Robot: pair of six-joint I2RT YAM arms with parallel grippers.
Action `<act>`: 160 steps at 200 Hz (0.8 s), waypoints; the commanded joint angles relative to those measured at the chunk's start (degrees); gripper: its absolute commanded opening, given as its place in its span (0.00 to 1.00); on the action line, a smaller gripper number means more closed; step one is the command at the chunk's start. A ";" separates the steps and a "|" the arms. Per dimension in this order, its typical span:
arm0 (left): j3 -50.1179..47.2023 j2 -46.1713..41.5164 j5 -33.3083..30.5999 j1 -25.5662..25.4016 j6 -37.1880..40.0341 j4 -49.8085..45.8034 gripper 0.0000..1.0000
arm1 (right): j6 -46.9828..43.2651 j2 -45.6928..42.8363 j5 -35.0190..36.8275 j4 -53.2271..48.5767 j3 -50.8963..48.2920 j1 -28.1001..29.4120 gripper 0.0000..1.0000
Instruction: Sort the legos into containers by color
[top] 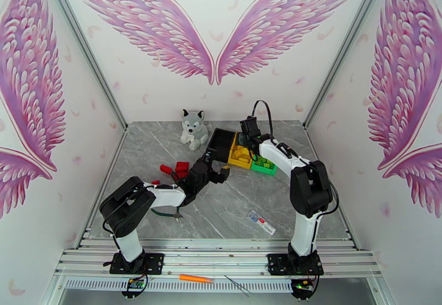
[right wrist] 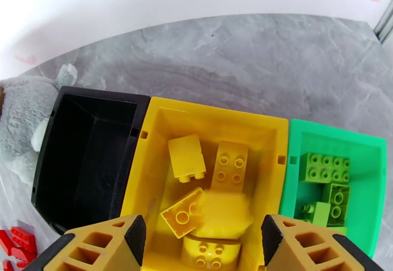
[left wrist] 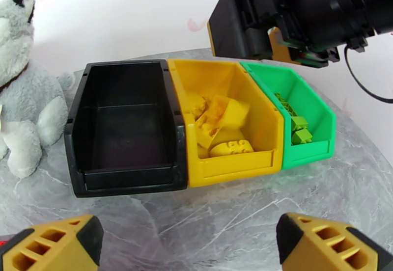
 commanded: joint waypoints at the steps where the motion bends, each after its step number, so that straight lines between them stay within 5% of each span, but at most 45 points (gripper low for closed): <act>1: -2.50 -3.01 -2.60 0.35 0.13 1.02 0.99 | 0.35 -3.10 -1.11 0.10 -1.47 1.23 0.76; 74: -10.90 -9.75 -7.10 3.60 -4.62 2.28 0.99 | 0.25 -7.82 -0.42 5.20 -9.28 11.07 0.82; 160: -23.58 -21.08 -5.14 13.18 -10.69 3.83 0.99 | 1.05 9.33 -2.92 3.83 2.59 23.07 0.80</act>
